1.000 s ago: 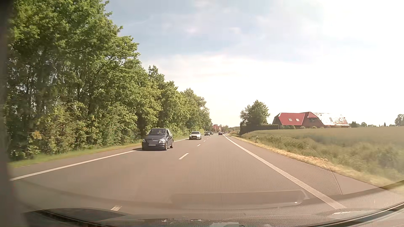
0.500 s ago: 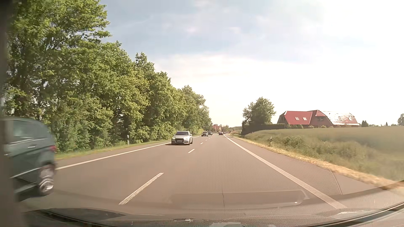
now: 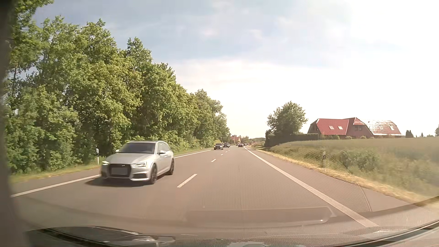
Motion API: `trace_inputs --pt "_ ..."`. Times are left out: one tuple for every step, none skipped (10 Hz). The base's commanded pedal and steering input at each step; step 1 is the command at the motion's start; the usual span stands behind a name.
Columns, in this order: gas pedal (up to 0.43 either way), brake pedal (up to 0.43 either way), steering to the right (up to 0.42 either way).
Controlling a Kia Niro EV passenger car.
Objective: Follow the waypoints while adhering to traffic rules and regulations
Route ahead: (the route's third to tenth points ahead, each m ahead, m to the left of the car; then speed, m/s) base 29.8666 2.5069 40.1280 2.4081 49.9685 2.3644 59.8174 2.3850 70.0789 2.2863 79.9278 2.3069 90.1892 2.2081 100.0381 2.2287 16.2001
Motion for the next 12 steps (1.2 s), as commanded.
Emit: trace_inputs --pt "0.169 0.000 -0.002" --pt "0.169 0.000 -0.002" --pt "0.169 0.000 -0.002" --pt "0.169 0.000 -0.002" --pt "0.169 0.000 -0.002" --pt "0.169 0.000 -0.002" --pt "0.169 0.000 -0.001" --pt "0.169 0.000 -0.001" --pt "0.169 0.000 0.001" --pt "0.169 0.000 0.001" --pt "0.169 0.000 0.002" --pt "0.169 0.000 0.002"
